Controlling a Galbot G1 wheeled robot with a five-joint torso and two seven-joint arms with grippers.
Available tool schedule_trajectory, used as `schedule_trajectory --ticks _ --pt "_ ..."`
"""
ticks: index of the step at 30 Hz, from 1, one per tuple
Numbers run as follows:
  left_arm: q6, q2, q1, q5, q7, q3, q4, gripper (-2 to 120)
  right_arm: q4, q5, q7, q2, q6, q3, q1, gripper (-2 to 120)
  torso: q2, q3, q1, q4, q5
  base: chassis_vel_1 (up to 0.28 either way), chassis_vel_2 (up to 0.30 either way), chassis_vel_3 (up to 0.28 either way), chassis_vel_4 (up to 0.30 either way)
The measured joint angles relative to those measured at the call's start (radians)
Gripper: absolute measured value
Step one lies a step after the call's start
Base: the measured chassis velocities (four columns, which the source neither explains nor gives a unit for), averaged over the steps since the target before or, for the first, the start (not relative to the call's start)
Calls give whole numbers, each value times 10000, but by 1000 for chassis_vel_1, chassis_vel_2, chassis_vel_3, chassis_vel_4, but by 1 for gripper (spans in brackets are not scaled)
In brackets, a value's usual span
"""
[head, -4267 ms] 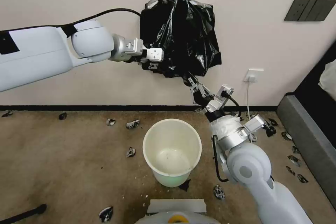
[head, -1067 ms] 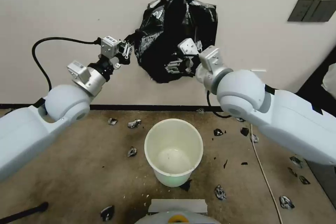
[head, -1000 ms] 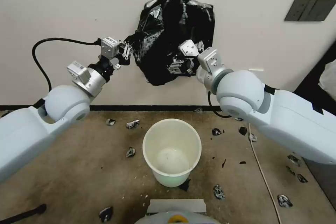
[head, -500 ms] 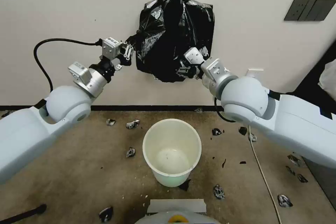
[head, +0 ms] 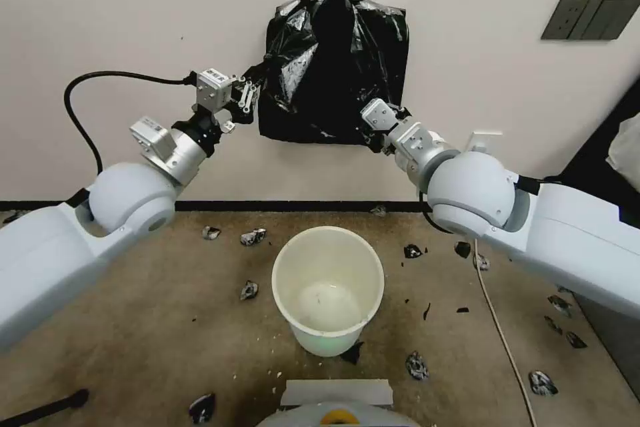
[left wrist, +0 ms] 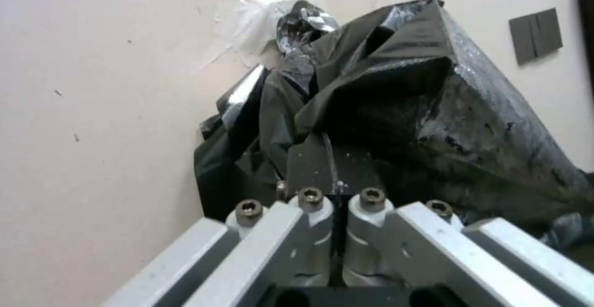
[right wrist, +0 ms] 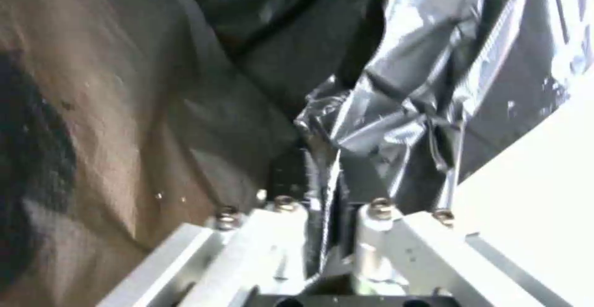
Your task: Place a trash bag onto the trash bin.
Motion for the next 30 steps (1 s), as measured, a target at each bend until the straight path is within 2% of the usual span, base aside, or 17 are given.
schedule_trajectory --ticks 1,2,5,8,14,16,18,19,21,22,26,27,29,30 --pt "0 0 0 0 0 0 0 0 0 0 0 0 0 0 0 6 0 0 0 0 0 0 0 0 0" --pt "0 -2 7 -5 0 -15 -7 0 15 36 2 -48 4 34 -32 0 0 0 0 0 0 0 0 0 0" --pt "0 -24 36 -8 -10 -31 -9 0 64 58 4 -64 13 217 -149 0 -1 0 0 0 1 0 0 0 0" --pt "20 -43 170 -21 -94 -69 -10 0 185 59 48 88 81 851 -528 0 0 0 0 -1 0 0 0 0 0" --pt "279 -71 370 -290 -343 -155 -66 1 320 14 238 278 933 1816 -1104 0 -1 0 0 1 0 0 0 0 0" --pt "429 -89 418 -532 -449 -205 -128 12 370 13 311 311 1417 2233 -1252 0 0 0 0 -1 2 0 0 0 0" --pt "468 -90 439 -602 -480 -233 -144 15 397 19 325 315 1539 2314 -1249 0 0 0 0 -1 2 0 0 0 0" --pt "528 -85 502 -711 -526 -296 -193 21 454 51 347 322 1699 2411 -1185 0 -1 0 0 -2 1 0 0 0 0" --pt "581 -2 652 -834 -578 -431 -291 30 569 204 437 364 1781 2532 -1047 0 0 0 0 -1 -3 0 0 0 0" --pt "581 -2 652 -834 -578 -431 -291 30 569 204 437 364 1781 2532 -1047 0 0 0 0 -1 -3 0 0 0 0" --pt "611 513 919 -1402 -558 -713 -817 51 687 344 515 553 1786 2759 -1043 0 0 0 0 1 0 0 0 0 0" --pt "611 513 919 -1402 -558 -713 -817 51 687 344 515 553 1786 2759 -1043 0 0 0 0 1 0 0 0 0 0" --pt "552 634 957 -2016 -424 -785 -1006 57 624 320 516 591 1785 2841 -1141 0 0 0 0 2 0 0 0 0 0" --pt "440 738 968 -2972 -121 -828 -1277 66 555 251 516 606 1784 2957 -1281 0 0 0 0 1 0 0 0 0 0"
